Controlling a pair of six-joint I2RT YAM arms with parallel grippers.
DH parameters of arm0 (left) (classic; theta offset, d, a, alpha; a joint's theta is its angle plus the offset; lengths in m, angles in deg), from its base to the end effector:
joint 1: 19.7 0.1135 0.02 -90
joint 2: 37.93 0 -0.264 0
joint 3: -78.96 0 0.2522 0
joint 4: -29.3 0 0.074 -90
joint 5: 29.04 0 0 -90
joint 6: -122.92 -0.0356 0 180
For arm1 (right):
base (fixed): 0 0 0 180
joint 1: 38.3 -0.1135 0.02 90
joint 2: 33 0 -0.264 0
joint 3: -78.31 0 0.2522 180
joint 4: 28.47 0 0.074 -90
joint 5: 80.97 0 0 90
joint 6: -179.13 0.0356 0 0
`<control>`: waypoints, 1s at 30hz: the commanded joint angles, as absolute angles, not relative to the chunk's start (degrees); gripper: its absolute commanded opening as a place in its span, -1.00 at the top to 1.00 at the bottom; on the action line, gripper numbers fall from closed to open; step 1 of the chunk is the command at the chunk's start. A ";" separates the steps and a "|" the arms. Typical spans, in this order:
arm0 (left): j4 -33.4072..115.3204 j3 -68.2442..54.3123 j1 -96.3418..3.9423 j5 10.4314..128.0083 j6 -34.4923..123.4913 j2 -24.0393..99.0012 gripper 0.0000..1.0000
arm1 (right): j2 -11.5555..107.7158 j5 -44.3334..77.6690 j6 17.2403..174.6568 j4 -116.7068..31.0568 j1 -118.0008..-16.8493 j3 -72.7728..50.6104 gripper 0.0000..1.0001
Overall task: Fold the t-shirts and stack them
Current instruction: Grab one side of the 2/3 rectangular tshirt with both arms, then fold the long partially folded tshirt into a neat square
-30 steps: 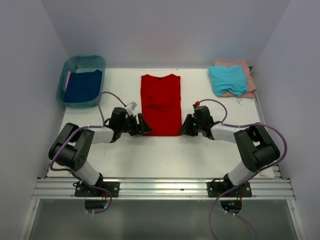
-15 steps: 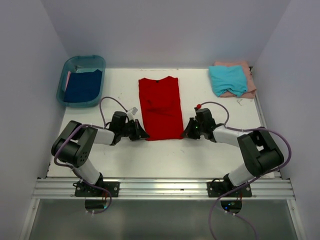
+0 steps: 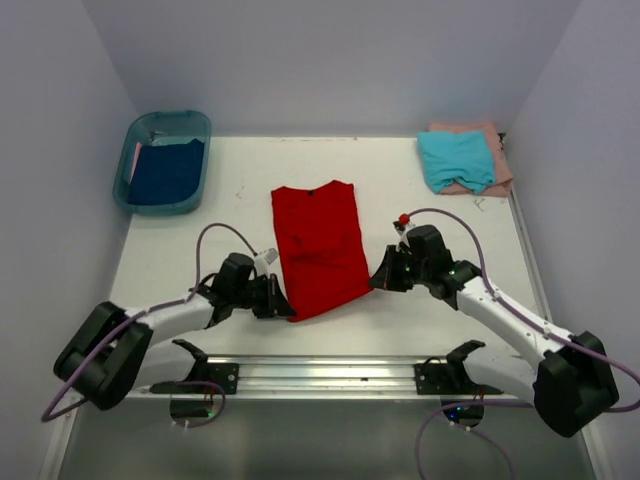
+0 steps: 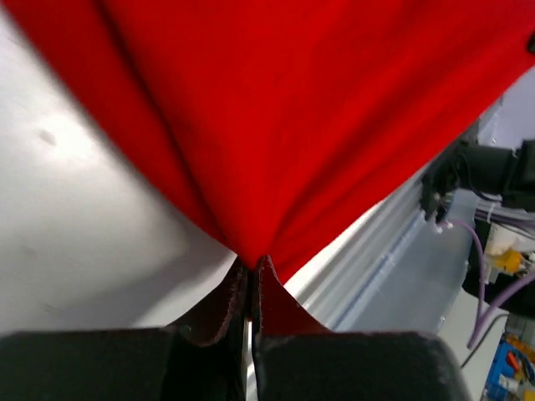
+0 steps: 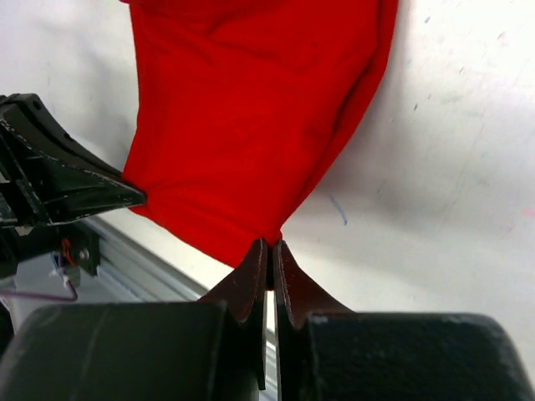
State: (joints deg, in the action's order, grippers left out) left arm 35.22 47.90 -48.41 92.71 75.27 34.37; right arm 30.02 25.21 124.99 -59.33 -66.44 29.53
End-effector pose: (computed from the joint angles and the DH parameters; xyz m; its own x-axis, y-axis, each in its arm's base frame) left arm 0.1667 -0.1126 0.1223 -0.9619 -0.1263 -0.2426 0.1006 0.6614 -0.7432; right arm 0.1902 0.1130 0.2101 -0.8732 0.1710 -0.4564 -0.1418 0.8069 0.5735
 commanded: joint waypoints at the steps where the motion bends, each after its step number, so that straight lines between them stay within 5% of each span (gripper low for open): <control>1: 46.36 49.12 -53.79 89.26 81.50 24.77 1.00 | 24.40 24.94 123.94 -67.35 -68.35 30.01 1.00; 11: 67.14 39.46 -58.29 78.28 85.04 -0.39 1.00 | 14.63 18.71 125.35 -77.04 -75.92 23.70 1.00; 24: 63.28 25.49 -58.11 54.84 69.32 13.83 1.00 | 32.20 4.55 115.77 -66.23 -75.57 9.81 1.00; 30: 56.43 21.79 -52.85 53.30 64.83 18.93 1.00 | 41.69 4.19 114.36 -61.13 -73.20 3.57 1.00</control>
State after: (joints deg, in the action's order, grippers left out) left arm 63.11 24.98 -56.12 57.41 69.72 17.41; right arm 39.12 7.07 116.86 -66.72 -74.81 8.09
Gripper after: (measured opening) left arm 0.020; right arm 0.026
